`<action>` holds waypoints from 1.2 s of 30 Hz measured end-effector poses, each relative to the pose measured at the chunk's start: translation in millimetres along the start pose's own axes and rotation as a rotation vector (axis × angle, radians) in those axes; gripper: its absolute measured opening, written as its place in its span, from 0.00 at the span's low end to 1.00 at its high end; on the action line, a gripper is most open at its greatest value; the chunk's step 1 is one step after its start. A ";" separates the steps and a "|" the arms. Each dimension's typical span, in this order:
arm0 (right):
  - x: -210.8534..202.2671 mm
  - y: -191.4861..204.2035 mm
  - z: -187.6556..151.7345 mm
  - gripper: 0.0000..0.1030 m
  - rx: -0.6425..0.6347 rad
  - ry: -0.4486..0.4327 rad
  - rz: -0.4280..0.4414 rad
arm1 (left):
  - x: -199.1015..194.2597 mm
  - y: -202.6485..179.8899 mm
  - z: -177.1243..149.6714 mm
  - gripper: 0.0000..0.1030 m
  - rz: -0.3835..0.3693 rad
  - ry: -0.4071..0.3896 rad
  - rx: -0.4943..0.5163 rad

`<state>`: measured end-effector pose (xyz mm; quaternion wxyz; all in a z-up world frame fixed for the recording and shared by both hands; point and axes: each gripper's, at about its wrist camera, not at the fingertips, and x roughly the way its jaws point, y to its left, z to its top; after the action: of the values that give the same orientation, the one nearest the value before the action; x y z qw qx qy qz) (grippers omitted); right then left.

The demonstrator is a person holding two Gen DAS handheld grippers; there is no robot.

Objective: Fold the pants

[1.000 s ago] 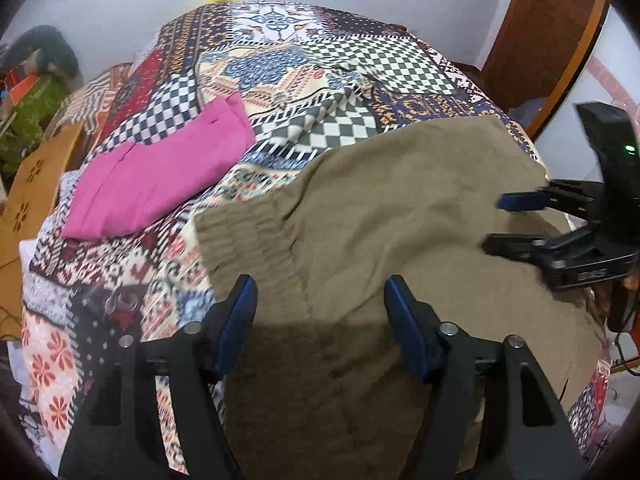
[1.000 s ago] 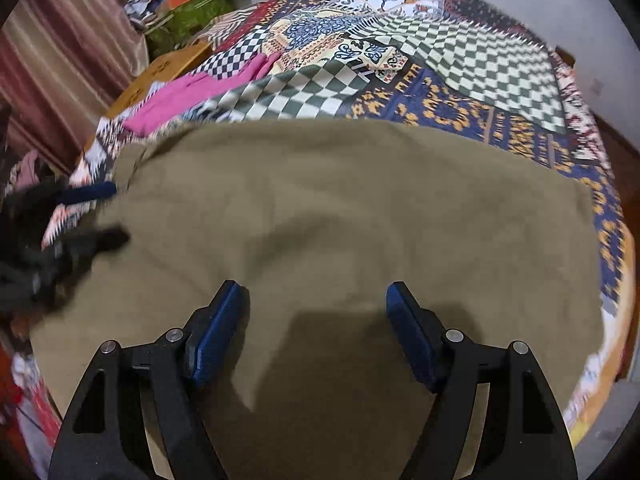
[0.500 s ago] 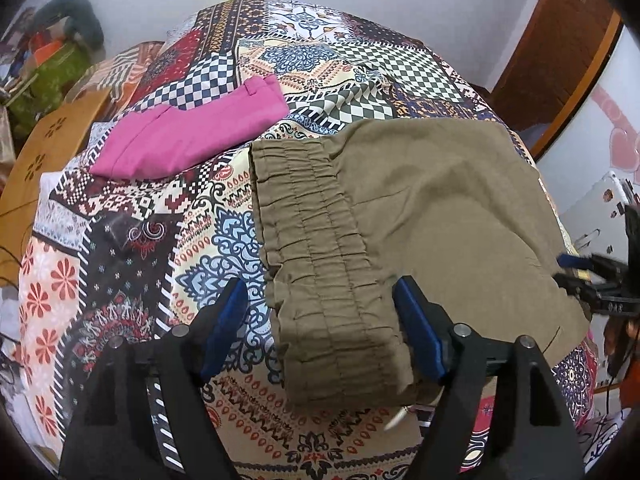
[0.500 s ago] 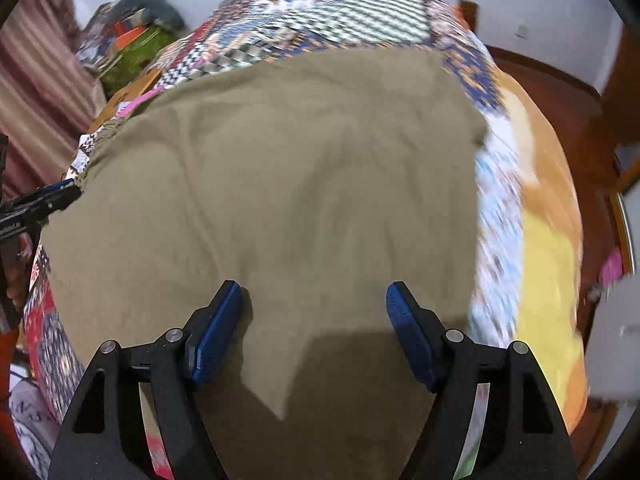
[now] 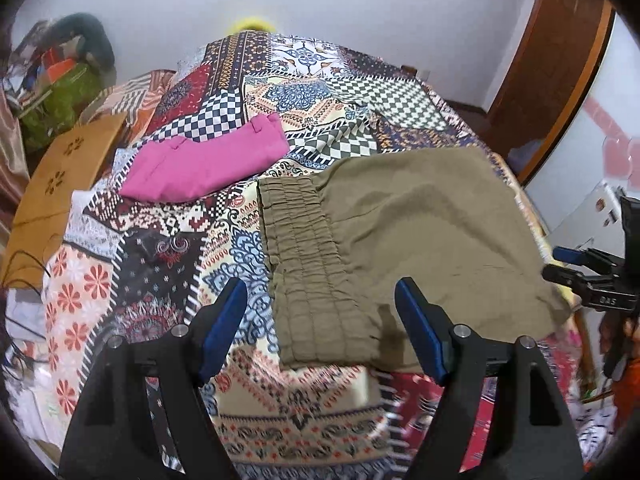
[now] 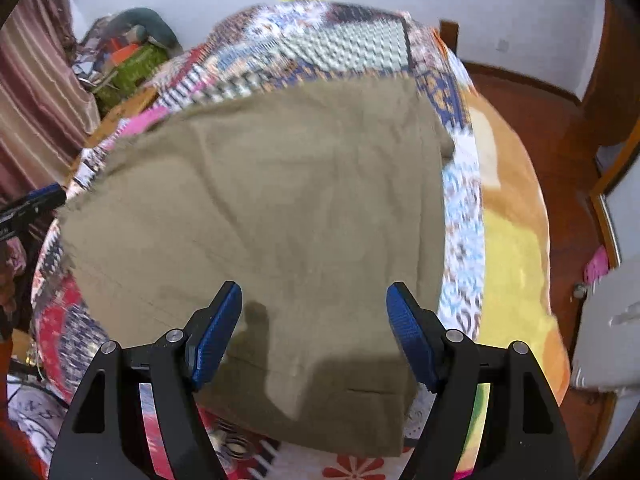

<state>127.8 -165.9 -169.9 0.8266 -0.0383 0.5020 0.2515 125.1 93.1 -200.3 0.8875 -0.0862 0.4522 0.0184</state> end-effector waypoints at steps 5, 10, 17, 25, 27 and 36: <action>-11.2 25.6 17.7 0.70 -0.045 -0.090 0.023 | -4.7 2.4 -11.2 0.74 -0.067 0.030 -0.082; -3.7 47.4 23.8 0.70 -0.090 -0.112 0.055 | 2.1 4.1 -27.0 0.74 -0.132 0.082 -0.157; 24.4 66.1 14.0 0.70 -0.120 -0.045 0.071 | 18.6 10.5 -45.9 0.74 -0.251 0.151 -0.279; 35.5 63.2 -0.9 0.70 -0.122 -0.009 0.068 | 36.8 3.2 -40.2 0.84 -0.322 0.176 -0.303; 36.7 62.1 -1.2 0.70 -0.115 0.000 0.079 | 43.3 2.1 -35.4 0.86 -0.325 0.179 -0.307; 38.9 60.2 -3.1 0.70 -0.103 0.014 0.102 | 60.0 13.6 -8.6 0.80 -0.298 0.146 -0.403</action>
<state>112.3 -99.7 -193.0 0.8062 -0.0570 0.4953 0.3185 152.1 102.3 -255.5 0.8105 -0.3279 0.4846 -0.0292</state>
